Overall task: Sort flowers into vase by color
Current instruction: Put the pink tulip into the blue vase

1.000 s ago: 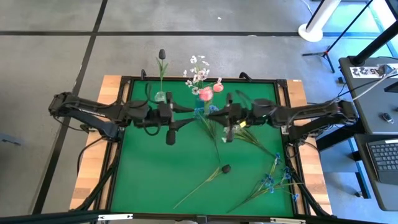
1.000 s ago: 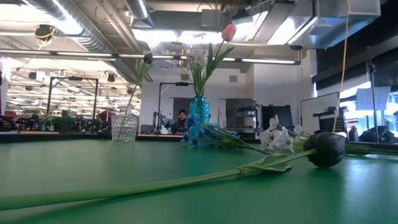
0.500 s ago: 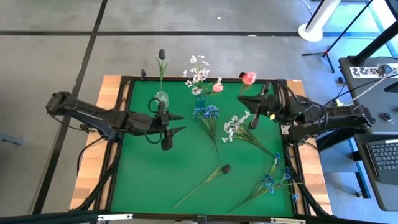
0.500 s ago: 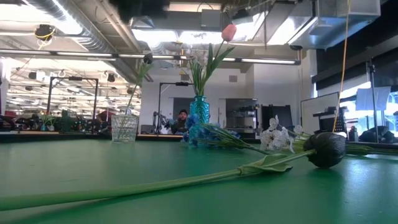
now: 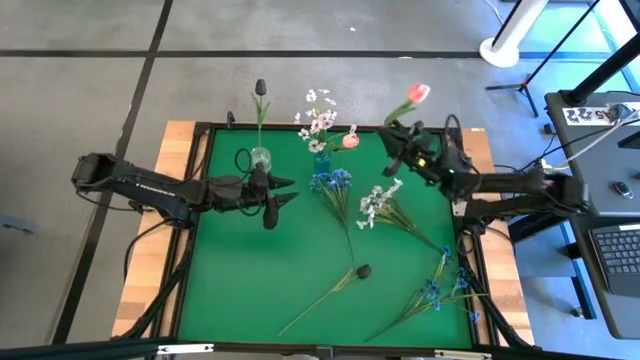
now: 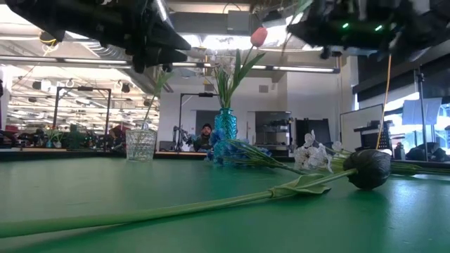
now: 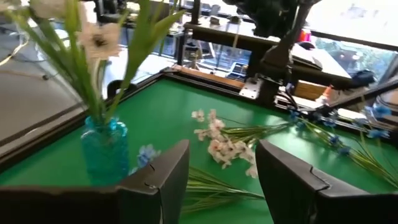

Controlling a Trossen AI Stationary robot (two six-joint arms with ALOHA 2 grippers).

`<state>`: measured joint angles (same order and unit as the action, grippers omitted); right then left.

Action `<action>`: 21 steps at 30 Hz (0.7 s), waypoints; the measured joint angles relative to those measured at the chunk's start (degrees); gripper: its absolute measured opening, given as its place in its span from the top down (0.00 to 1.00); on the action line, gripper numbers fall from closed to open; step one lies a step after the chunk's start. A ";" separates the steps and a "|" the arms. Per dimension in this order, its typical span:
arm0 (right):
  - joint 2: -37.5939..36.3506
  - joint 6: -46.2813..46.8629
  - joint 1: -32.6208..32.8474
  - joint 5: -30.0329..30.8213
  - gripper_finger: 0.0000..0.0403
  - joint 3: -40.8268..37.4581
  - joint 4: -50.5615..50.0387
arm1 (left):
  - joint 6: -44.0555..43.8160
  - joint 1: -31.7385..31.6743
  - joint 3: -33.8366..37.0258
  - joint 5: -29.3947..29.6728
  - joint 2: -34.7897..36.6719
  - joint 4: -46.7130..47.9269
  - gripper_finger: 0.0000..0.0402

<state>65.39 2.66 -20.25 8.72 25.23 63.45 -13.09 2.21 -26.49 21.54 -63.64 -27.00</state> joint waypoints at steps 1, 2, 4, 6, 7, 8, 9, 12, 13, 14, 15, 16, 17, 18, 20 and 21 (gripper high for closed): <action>2.52 1.11 -1.01 -1.52 1.00 0.67 1.80 | -0.10 -0.16 0.04 0.07 0.00 0.02 0.56; 5.02 2.00 -1.82 -2.89 1.00 1.40 3.43 | -0.10 -0.14 0.06 0.07 0.00 0.00 0.56; 9.79 3.82 -2.91 -5.35 1.00 3.55 6.97 | -0.08 -0.02 0.06 -0.26 0.00 0.06 0.56; 14.31 5.00 -3.46 -7.52 1.00 5.98 9.13 | -0.08 0.01 0.06 -0.30 0.00 0.16 0.56; 16.50 5.40 -3.49 -8.40 1.00 7.26 9.60 | -0.08 0.01 0.06 -0.28 0.00 0.36 0.56; 18.49 5.94 -3.44 -8.90 1.00 8.48 9.81 | -0.08 0.02 0.06 -0.26 0.00 0.64 0.56; 20.49 6.12 -3.43 -9.55 1.00 9.83 9.92 | -0.08 0.04 0.08 -0.28 0.00 0.77 0.56; 25.05 6.14 -3.41 -10.80 1.00 13.76 10.27 | -0.08 0.05 0.08 -0.28 0.00 1.02 0.56; 26.35 6.15 -3.41 -11.45 1.00 14.92 10.38 | -0.08 0.05 0.08 -0.27 0.00 1.12 0.56; 27.40 6.32 -3.41 -12.01 1.00 15.78 10.27 | -0.08 0.05 0.07 -0.27 0.00 1.28 0.56; 28.33 6.55 -3.41 -12.57 1.00 16.47 10.16 | -0.08 0.05 0.08 -0.26 0.00 1.50 0.56; 29.07 6.98 -3.41 -13.12 1.00 17.29 10.18 | -0.08 0.05 0.08 -0.26 0.00 1.73 0.56; 29.55 7.42 -3.41 -13.81 1.00 17.79 10.20 | -0.08 0.05 0.08 -0.28 0.00 2.08 0.56; 29.88 7.58 -3.41 -14.39 1.00 18.06 10.24 | -0.08 0.05 0.08 -0.26 0.00 2.30 0.56; 30.39 7.61 -3.41 -14.41 1.00 18.27 10.26 | -0.16 0.05 0.08 -0.26 0.00 2.47 0.56; 30.52 7.61 -3.41 -14.41 1.00 18.27 10.05 | -0.18 0.05 0.08 -0.26 0.00 2.56 0.56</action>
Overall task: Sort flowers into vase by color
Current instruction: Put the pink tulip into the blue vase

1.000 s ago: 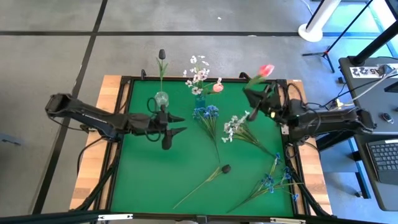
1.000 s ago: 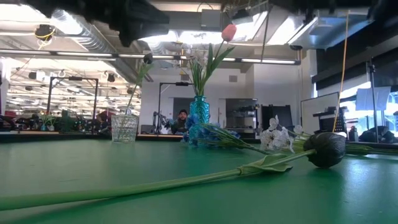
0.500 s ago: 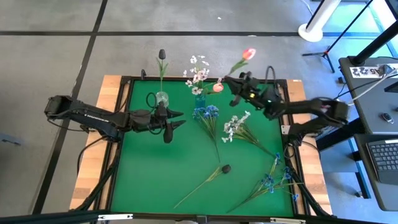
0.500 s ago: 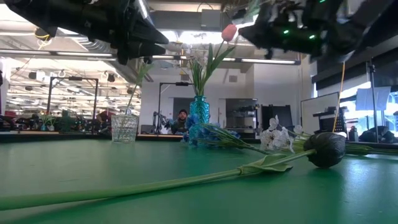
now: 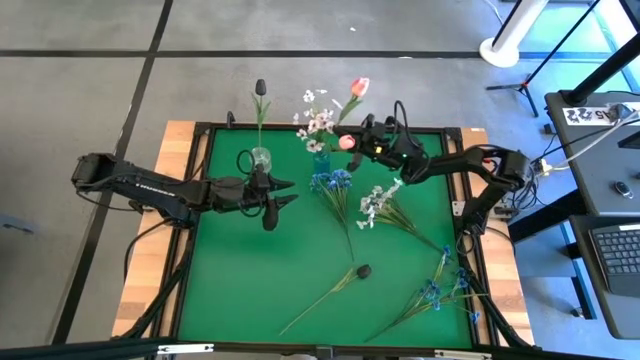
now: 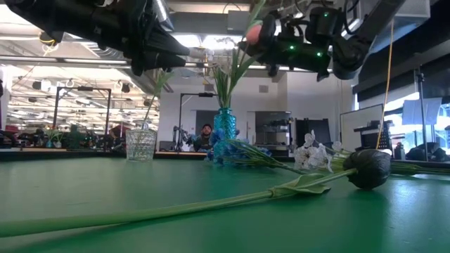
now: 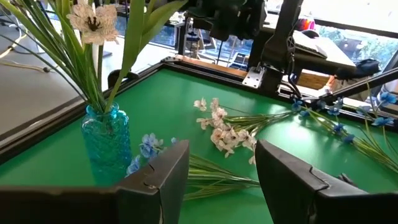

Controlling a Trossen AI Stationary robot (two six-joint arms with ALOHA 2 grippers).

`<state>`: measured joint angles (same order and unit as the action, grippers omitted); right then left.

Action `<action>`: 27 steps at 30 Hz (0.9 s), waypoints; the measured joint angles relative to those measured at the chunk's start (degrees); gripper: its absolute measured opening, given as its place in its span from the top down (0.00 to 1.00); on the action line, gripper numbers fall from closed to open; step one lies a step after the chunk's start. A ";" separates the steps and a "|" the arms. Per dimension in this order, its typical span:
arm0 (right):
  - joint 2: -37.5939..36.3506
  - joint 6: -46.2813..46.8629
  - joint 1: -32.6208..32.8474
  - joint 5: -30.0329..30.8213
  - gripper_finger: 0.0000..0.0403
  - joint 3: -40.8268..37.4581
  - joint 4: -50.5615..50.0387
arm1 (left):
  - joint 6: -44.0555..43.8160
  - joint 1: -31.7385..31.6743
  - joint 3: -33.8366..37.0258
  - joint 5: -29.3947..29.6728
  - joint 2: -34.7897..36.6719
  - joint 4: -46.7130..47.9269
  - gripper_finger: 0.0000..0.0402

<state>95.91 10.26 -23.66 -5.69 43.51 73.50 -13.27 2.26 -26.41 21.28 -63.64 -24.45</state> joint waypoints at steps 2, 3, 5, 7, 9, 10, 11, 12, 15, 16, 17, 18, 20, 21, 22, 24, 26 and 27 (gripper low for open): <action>0.05 -0.02 0.00 0.01 1.00 0.00 -0.86 | -0.05 0.00 0.00 0.00 0.00 0.02 0.56; 0.03 -0.13 0.00 0.02 1.00 0.00 -1.28 | -0.07 0.00 0.00 0.00 0.00 0.02 0.56; 0.03 -0.18 0.00 0.00 1.00 0.00 -2.19 | -0.09 0.00 0.00 0.02 0.00 0.02 0.56; 0.03 -0.25 0.00 0.00 1.00 0.00 -3.16 | -0.10 0.00 0.00 0.02 0.00 0.02 0.56; 0.03 -0.83 0.02 -0.07 1.00 0.00 -4.45 | -0.10 0.00 0.00 0.02 0.00 0.02 0.56; 0.03 -1.25 0.02 -0.28 1.00 0.00 -5.16 | -0.10 0.00 0.00 0.02 0.00 0.02 0.56; 0.03 -1.46 0.02 -0.37 1.00 -0.02 -5.76 | -0.10 0.00 0.00 0.02 0.00 0.02 0.56; 0.03 -1.58 0.02 -0.39 1.00 -0.02 -6.12 | -0.10 0.00 0.00 0.02 0.00 0.02 0.56; 0.03 -1.95 0.02 -1.12 1.00 -0.02 -7.47 | -0.11 0.00 0.00 0.02 0.00 0.02 0.56; 0.03 -2.11 0.02 -1.60 1.00 -0.02 -8.04 | -0.10 0.00 0.00 0.04 0.00 0.02 0.56; 0.03 -2.44 0.02 -1.93 1.00 -0.02 -8.57 | -0.12 0.00 0.00 0.02 0.00 0.02 0.56; -0.02 -2.88 0.02 -2.33 1.00 -0.02 -9.14 | -0.10 0.00 0.00 0.02 0.00 0.02 0.56; -0.14 -3.27 0.06 -2.87 1.00 0.01 -10.62 | -0.10 0.00 0.00 0.04 0.00 0.02 0.56; -0.18 -3.41 0.07 -2.91 1.00 0.07 -11.55 | -0.12 0.00 0.00 0.04 0.00 0.02 0.56; -0.21 -3.78 0.07 -2.91 1.00 0.12 -12.41 | -0.12 0.00 0.00 0.04 0.00 0.02 0.56; -0.30 -4.61 0.07 -2.95 1.00 0.13 -14.25 | -0.11 0.00 0.00 0.04 0.00 0.02 0.56; -0.18 -4.73 0.07 -2.99 1.00 0.08 -16.68 | -0.12 0.00 0.00 0.04 0.00 0.02 0.56; -0.02 -4.81 0.07 -2.97 1.00 -0.02 -17.81 | -0.10 0.00 0.00 0.04 0.00 0.02 0.56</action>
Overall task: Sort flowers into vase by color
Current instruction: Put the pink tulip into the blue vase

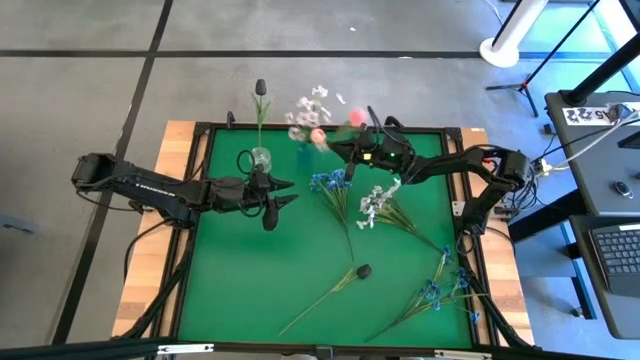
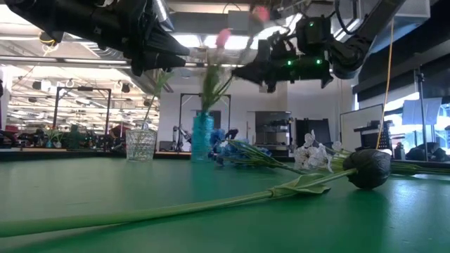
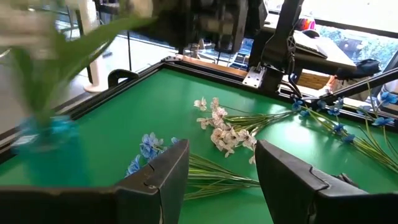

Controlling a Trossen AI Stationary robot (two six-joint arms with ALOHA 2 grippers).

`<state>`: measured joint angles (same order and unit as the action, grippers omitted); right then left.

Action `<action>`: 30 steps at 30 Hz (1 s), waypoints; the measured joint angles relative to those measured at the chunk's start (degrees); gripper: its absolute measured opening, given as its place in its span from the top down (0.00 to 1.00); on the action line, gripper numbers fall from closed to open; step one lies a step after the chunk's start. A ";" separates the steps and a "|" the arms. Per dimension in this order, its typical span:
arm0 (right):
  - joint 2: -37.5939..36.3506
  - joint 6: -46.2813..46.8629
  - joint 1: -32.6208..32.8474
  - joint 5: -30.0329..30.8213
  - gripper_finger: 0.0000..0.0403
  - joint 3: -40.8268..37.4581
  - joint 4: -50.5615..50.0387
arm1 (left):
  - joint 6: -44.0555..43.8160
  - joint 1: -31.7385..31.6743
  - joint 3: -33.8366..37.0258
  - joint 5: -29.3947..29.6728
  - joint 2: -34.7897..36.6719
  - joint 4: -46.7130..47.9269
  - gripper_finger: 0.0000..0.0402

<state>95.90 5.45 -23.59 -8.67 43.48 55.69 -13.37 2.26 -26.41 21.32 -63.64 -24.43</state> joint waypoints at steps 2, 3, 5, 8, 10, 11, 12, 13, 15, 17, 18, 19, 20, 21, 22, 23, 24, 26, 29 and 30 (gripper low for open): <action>0.07 -0.24 0.00 0.05 1.00 -0.11 -1.60 | -0.01 0.00 0.00 0.02 0.00 0.01 0.56; 0.07 -0.37 0.00 0.04 1.00 -0.11 -1.67 | 0.01 0.00 0.00 0.02 0.00 0.01 0.56; 0.05 -0.39 0.00 0.04 1.00 -0.11 -2.09 | 0.01 0.00 0.00 0.03 0.00 -0.01 0.56; 0.11 -0.37 0.00 0.02 1.00 -0.15 -1.78 | 0.00 0.00 0.00 0.04 0.00 0.00 0.56; 0.11 -0.37 0.00 0.02 1.00 -0.13 -0.81 | 0.00 0.00 0.00 0.07 0.00 0.00 0.56; 0.11 -0.37 0.00 0.02 1.00 -0.13 -0.64 | -0.01 0.00 0.00 0.09 0.00 0.00 0.56; 0.11 -0.37 0.00 0.02 1.00 -0.13 -0.59 | 0.00 0.00 0.00 0.09 0.00 -0.01 0.56; 0.11 -0.38 0.00 0.02 1.00 -0.13 -0.29 | 0.00 0.00 0.00 0.09 0.00 -0.02 0.56; 0.09 -0.37 0.00 0.02 1.00 -0.13 0.02 | -0.01 0.00 0.00 0.09 0.00 -0.01 0.56; 0.09 -0.37 0.00 0.02 1.00 -0.13 -0.18 | -0.01 0.00 0.00 0.09 0.00 -0.02 0.56; 0.09 -0.37 0.00 0.02 1.00 -0.13 -0.22 | 0.01 0.00 0.00 0.09 0.00 -0.02 0.56; 0.09 -0.37 0.00 0.02 1.00 -0.13 -0.20 | 0.01 0.00 0.00 0.09 0.00 -0.02 0.56; 0.09 -0.37 0.00 0.02 1.00 -0.13 -0.20 | 0.01 0.00 0.00 0.09 0.00 -0.02 0.56; 0.09 -0.37 0.00 0.01 1.00 -0.13 -0.20 | 0.01 0.00 0.00 0.22 0.00 -0.02 0.56; 0.09 -0.37 0.00 0.02 1.00 -0.13 -0.20 | 0.01 0.00 0.00 0.57 0.00 -0.02 0.56; 0.09 -0.37 0.00 0.02 1.00 -0.13 -0.18 | 0.01 0.00 0.00 1.04 0.00 -0.01 0.56; 0.09 -0.37 0.00 0.02 1.00 -0.11 -0.16 | 0.17 0.00 0.00 1.80 0.00 0.09 0.56; -0.12 -0.30 0.00 -0.07 1.00 -0.11 -0.20 | 1.54 -0.13 0.00 3.89 0.00 1.21 0.56; -2.64 0.12 -0.07 -1.47 1.00 -0.11 -0.23 | 4.03 -1.43 -0.03 7.67 -0.02 5.08 0.56; -4.23 0.11 -0.07 -1.71 1.00 -0.11 -0.59 | 4.54 -2.19 -0.43 8.44 -0.02 7.54 0.56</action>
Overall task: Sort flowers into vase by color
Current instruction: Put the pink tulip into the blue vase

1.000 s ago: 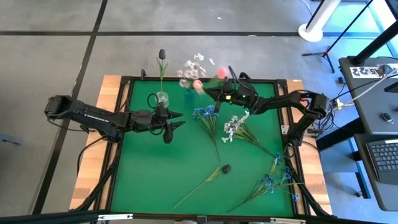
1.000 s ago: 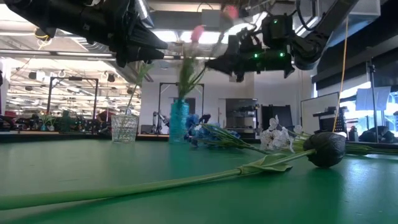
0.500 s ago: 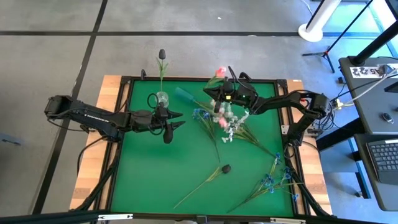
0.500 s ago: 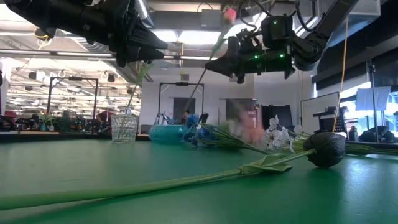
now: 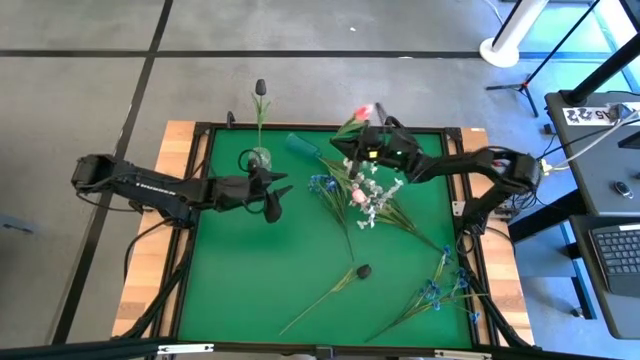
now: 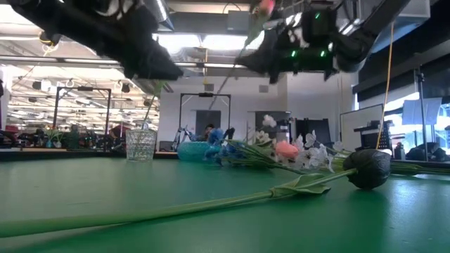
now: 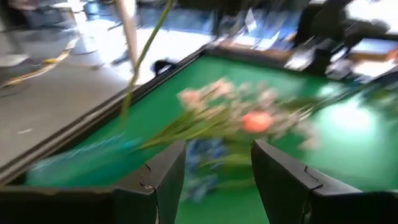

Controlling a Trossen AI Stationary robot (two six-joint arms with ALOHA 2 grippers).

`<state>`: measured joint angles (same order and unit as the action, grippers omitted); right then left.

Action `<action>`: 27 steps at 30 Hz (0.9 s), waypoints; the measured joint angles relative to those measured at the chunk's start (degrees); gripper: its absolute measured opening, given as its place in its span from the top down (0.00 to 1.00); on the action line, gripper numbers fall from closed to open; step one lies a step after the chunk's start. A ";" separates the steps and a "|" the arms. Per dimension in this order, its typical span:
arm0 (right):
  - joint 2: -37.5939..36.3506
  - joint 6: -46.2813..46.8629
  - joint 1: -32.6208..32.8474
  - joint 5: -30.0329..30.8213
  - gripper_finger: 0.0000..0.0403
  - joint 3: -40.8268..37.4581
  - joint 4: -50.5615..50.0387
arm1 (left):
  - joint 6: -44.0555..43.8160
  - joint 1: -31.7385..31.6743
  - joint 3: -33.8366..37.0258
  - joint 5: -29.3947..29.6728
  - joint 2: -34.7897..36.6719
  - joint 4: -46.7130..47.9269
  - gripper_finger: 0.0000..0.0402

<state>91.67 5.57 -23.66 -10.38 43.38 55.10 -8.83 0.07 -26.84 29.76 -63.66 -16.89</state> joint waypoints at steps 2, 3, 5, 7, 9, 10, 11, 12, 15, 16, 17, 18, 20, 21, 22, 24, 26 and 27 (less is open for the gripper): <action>-3.57 0.02 0.02 -0.81 1.00 0.02 -0.54 | 0.21 -2.00 -1.70 0.18 -0.04 5.07 0.55; -5.63 0.00 0.02 -1.31 1.00 0.02 -1.79 | 0.25 -3.07 -2.89 -0.03 -0.04 7.21 0.55; -10.22 0.03 0.02 -2.14 1.00 0.02 -4.65 | 0.84 -5.26 -5.77 -1.88 -0.43 11.03 0.54; -15.15 0.04 0.07 -2.82 1.00 0.04 -8.18 | 2.37 -7.24 -9.10 -4.01 -1.38 14.76 0.53; -19.97 0.05 0.07 -3.94 1.00 0.05 -12.41 | 4.62 -8.85 -13.18 -6.08 -3.55 17.53 0.53; -22.19 0.06 0.07 -4.61 1.00 0.09 -14.88 | 5.68 -9.46 -15.44 -7.25 -4.93 18.99 0.53; -24.34 0.06 0.08 -5.27 1.00 0.09 -17.12 | 6.86 -9.95 -17.73 -8.02 -6.48 21.14 0.53; -26.54 0.10 0.43 -5.76 1.00 0.09 -19.42 | 8.12 -10.36 -20.27 -8.46 -8.47 23.15 0.53; -32.35 -0.26 1.78 -5.69 1.00 0.09 -25.33 | 12.46 -11.19 -28.14 -8.31 -15.63 30.54 0.53; -34.07 -0.63 2.34 -5.70 1.00 0.09 -26.97 | 13.89 -11.53 -30.97 -7.97 -18.42 33.63 0.53; -35.74 -1.11 3.02 -5.70 1.00 0.09 -28.44 | 15.17 -11.92 -33.96 -7.56 -21.25 36.16 0.53; -37.29 -1.42 3.74 -5.70 1.00 0.09 -29.96 | 16.44 -12.33 -36.77 -6.80 -24.03 39.21 0.53; -39.88 -1.71 5.12 -5.66 1.00 0.09 -32.39 | 19.32 -13.15 -42.03 -3.90 -29.49 45.45 0.53; -41.05 -1.89 5.79 -5.28 1.00 0.09 -33.58 | 20.73 -13.57 -44.69 -2.20 -32.26 48.13 0.53; -42.12 -2.31 6.49 -4.53 1.00 0.09 -34.78 | 22.19 -13.95 -46.93 -0.45 -34.70 50.75 0.53; -43.64 -3.19 8.06 -2.57 1.00 0.09 -37.07 | 24.77 -14.95 -51.65 2.13 -39.42 56.28 0.53; -44.42 -4.25 9.50 -0.23 1.00 0.09 -39.16 | 27.74 -16.26 -55.55 2.38 -42.99 60.20 0.53; -44.64 -4.58 10.12 0.84 1.00 0.09 -40.14 | 29.26 -17.02 -57.03 2.48 -44.44 61.88 0.53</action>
<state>47.03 0.99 -13.54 -9.54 43.46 14.95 20.43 -16.95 -83.87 32.24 -108.09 44.98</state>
